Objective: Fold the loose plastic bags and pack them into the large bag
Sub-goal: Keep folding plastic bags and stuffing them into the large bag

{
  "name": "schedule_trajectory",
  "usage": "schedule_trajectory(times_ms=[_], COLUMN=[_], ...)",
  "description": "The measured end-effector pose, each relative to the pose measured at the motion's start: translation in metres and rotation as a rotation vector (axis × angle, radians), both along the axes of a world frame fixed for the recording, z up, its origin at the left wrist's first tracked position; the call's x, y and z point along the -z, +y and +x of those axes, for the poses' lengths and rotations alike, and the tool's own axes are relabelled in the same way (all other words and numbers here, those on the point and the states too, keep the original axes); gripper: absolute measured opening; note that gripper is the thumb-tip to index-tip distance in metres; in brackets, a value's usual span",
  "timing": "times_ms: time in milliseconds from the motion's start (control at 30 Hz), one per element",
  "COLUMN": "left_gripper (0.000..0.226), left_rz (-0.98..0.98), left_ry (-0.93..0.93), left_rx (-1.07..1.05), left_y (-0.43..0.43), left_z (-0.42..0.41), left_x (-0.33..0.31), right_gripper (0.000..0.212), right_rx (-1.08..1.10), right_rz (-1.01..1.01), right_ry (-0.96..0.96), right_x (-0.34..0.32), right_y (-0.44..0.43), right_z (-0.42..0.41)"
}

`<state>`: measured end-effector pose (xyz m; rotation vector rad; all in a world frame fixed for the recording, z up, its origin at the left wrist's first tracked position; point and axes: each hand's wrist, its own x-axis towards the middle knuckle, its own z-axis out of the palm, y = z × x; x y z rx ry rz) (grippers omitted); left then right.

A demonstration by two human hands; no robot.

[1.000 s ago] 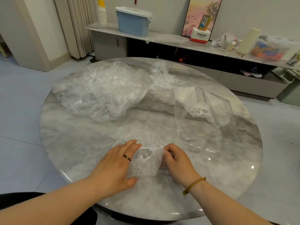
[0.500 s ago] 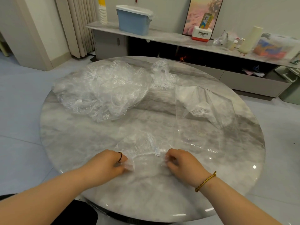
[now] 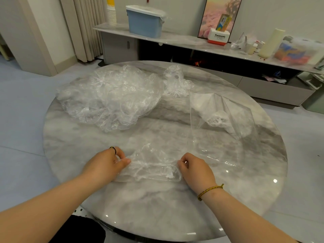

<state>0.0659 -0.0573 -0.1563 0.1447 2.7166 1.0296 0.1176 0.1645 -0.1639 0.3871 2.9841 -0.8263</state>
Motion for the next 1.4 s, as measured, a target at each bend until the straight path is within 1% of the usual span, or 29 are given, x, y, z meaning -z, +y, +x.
schedule_trajectory(times_ms=[33,67,133,200,233,300,367,400,433,467,533,567,600,633,667,700,733,767,833,867,1000,1067,1133,1167,1200,1233,1267,1333,1400], left_gripper=[0.013,0.022,0.039,0.036,0.035,0.043,0.044,0.046,0.052,0.057,0.064,0.073,0.088,0.103,0.114,0.118,0.120,0.121,0.120,0.119,0.117,0.117,0.120,0.124,0.130,0.135,0.133,0.107,0.075], left_rz=[-0.096,-0.172,-0.233,-0.241,-0.250,-0.353,-0.448,-0.498,-0.553,-0.599,-0.623,-0.615,-0.590,-0.554,-0.561,-0.581,-0.607,-0.613,-0.588,-0.575,-0.554,-0.536,-0.515,-0.497,-0.473,-0.443,-0.417,-0.346,-0.311], left_ry=[0.045,0.115,0.392,0.664,0.720,0.660,0.573,0.484,0.396,0.325,0.292,0.266,0.252,0.317,0.324,0.328,0.305,0.285,0.252,0.252,0.216,0.210,0.208,0.204,0.202,0.198,0.194,0.205,0.221], left_rx=[-0.007,-0.023,0.015,0.166,0.263,0.427,0.491,0.537,0.587,0.599,0.563,0.555,0.554,0.583,0.612,0.672,0.724,0.745,0.729,0.733,0.745,0.726,0.715,0.709,0.693,0.668,0.639,0.571,0.519], left_y=[0.001,0.002,0.005,0.013,0.016,0.023,0.025,0.024,0.025,0.025,0.027,0.028,0.029,0.029,0.028,0.027,0.027,0.026,0.024,0.024,0.025,0.026,0.026,0.027,0.027,0.026,0.025,0.021,0.020], left_z=[0.002,0.004,0.009,0.017,0.020,0.023,0.021,0.019,0.018,0.018,0.019,0.020,0.020,0.019,0.020,0.020,0.020,0.018,0.016,0.016,0.016,0.016,0.016,0.015,0.014,0.012,0.009,0.001,-0.003], left_x=[-0.003,-0.003,0.004,0.011,0.013,0.018,0.022,0.023,0.024,0.026,0.023,0.023,0.024,0.028,0.029,0.029,0.029,0.031,0.036,0.037,0.036,0.035,0.032,0.030,0.027,0.022,0.019,0.013,0.008], right_gripper=[0.016,0.016,0.014,0.011,0.008,0.005,0.016,0.020,0.022,0.024,0.031,0.035,0.038,0.040,0.040,0.039,0.037,0.042,0.066,0.073,0.077,0.079,0.086,0.088,0.082,0.068,0.052,0.032,0.025], right_rx=[-0.014,-0.026,-0.026,-0.031,-0.035,-0.048,-0.065,-0.055,-0.057,-0.068,-0.141,-0.203,-0.262,-0.315,-0.357,-0.385,-0.391,-0.385,-0.364,-0.349,-0.371,-0.352,-0.377,-0.406,-0.415,-0.386,-0.399,-0.459,-0.555], right_rz=[0.017,0.029,0.037,0.055,0.059,0.083,0.159,0.223,0.292,0.355,0.371,0.385,0.415,0.442,0.468,0.497,0.522,0.523,0.481,0.477,0.476,0.495,0.555,0.526,0.515,0.453,0.394,0.334,0.356], right_ry=[0.003,0.008,0.002,-0.015,-0.024,-0.046,-0.071,-0.063,0.015,0.150,0.387,0.429,0.420,0.383,0.356,0.334,0.299,0.214,0.045,-0.001,-0.027,-0.038,0.050,0.017,0.060,0.110,0.146,0.354,0.538], right_x=[0.001,0.003,0.003,0.004,0.003,0.001,0.000,-0.003,-0.003,-0.001,0.004,0.008,0.014,0.017,0.020,0.023,0.025,0.025,0.028,0.027,0.037,0.028,0.029,0.027,0.025,0.026,0.024,0.022,0.020], right_y=[-0.002,-0.004,-0.007,-0.008,-0.009,-0.010,-0.012,-0.015,-0.017,-0.019,-0.024,-0.027,-0.029,-0.030,-0.031,-0.030,-0.031,-0.031,-0.030,-0.029,-0.025,-0.029,-0.025,-0.025,-0.024,-0.022,-0.022,-0.022,-0.028], right_z=[0.000,0.000,0.000,-0.001,-0.001,0.000,0.000,0.001,0.001,0.002,0.004,0.005,0.006,0.007,0.008,0.009,0.009,0.010,0.009,0.010,0.009,0.012,0.007,0.006,0.007,0.007,0.009,0.012,0.010])
